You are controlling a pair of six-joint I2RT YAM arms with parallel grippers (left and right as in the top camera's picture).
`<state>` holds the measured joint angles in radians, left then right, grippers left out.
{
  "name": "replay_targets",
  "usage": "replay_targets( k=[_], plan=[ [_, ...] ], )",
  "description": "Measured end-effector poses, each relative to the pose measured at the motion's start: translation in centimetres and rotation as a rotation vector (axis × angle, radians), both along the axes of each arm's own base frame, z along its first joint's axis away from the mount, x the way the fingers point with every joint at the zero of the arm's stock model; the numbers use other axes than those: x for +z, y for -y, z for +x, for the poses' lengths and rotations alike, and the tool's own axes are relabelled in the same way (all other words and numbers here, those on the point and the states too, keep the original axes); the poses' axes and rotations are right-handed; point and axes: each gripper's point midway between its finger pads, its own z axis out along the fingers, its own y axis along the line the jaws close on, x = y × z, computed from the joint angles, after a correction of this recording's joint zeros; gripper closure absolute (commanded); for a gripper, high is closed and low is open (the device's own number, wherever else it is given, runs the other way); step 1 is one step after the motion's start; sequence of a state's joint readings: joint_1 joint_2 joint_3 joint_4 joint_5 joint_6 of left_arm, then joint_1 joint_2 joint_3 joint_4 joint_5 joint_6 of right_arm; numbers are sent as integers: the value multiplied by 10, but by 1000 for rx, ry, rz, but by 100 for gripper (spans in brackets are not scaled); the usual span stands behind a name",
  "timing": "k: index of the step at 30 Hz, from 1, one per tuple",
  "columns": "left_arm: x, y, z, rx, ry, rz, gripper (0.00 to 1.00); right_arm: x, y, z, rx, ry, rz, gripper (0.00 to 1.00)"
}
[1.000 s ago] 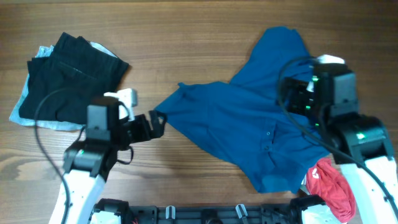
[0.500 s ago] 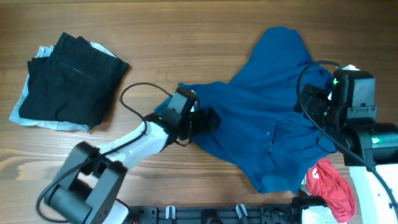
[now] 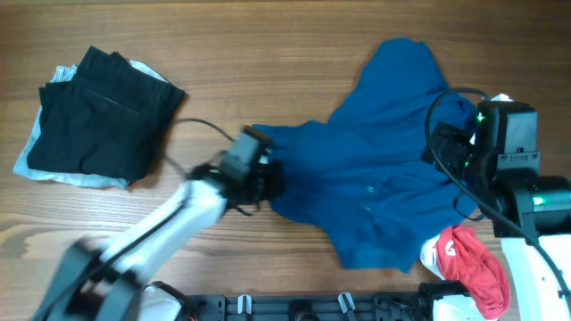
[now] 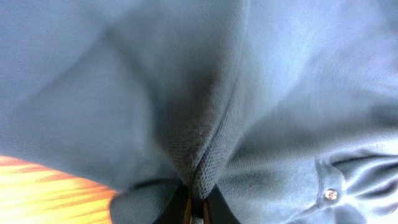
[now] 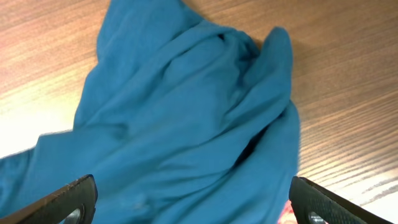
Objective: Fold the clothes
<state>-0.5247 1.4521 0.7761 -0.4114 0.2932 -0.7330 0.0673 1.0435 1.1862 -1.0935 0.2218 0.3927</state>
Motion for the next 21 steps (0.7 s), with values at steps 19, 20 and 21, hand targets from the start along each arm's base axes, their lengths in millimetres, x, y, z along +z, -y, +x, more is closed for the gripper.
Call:
replay_targets(
  k=[19, 20, 21],
  plan=[
    [39, -111, 7, 206, -87, 54, 9, -56, -20, -24, 98, -306, 71, 1],
    [36, -95, 1, 147, -100, 50, 11, -65, -24, -29, 113, -339, 91, 1],
    [33, -80, -6, 88, -113, 50, 13, -75, -28, -34, 127, -371, 112, 2]
  ],
)
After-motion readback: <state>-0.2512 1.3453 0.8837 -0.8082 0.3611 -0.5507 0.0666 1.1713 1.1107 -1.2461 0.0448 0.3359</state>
